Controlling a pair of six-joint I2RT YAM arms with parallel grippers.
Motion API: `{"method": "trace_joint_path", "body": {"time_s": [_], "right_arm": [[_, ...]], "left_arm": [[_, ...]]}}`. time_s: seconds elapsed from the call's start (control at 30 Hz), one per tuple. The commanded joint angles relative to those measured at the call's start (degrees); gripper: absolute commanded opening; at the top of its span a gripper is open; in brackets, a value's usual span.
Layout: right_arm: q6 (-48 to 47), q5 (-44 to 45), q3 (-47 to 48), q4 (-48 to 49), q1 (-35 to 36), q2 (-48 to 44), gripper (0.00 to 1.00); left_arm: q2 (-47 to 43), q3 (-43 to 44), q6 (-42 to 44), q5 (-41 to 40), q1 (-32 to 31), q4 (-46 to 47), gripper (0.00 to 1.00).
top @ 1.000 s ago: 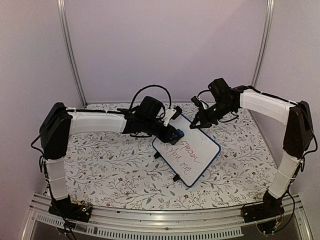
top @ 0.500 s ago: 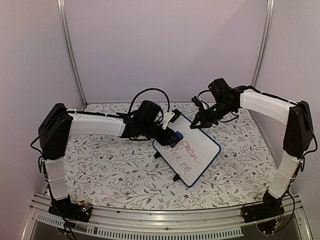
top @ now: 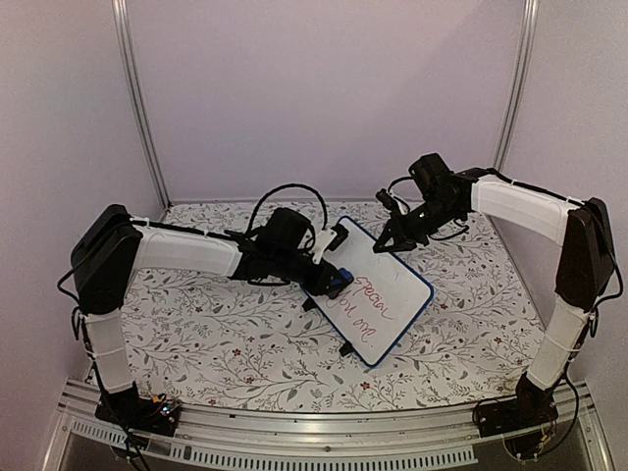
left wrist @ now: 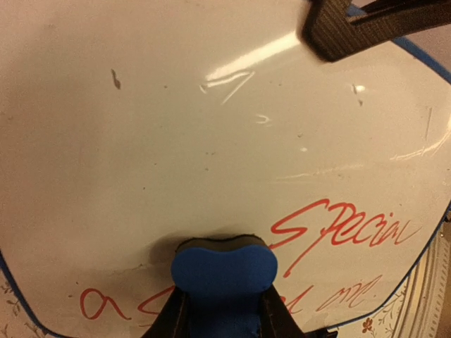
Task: Erase the whiteboard
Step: Erase the whiteboard from the whiteboard stand.
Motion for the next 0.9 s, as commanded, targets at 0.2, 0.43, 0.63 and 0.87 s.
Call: {"method": "trace_joint_path", "body": {"time_s": [0.2,0.43,0.63,0.87], "right_arm": [[-2.24,0.62,-1.64,-4.3,1.62,0.8,0.0],[-2.32,0.61,-1.55,-4.23,1.62,0.88,0.0],[-2.24,0.61,-1.49,-4.27,1.66,0.93,0.0],[-2.2,0.53,-1.42,-4.22,1.64,0.95,0.0]], "left_arm": [[2.18,-4.41,-1.84,0.47,0.15,-4.26,0.0],[1.3,-4.24,-1.73,0.54,0.84,-4.72,0.0],[0.06,-4.18,-1.6,0.74,1.74,-4.97,0.0],[-2.08,-1.96,-0.09,-1.11,3.23,-4.9,0.0]]}}
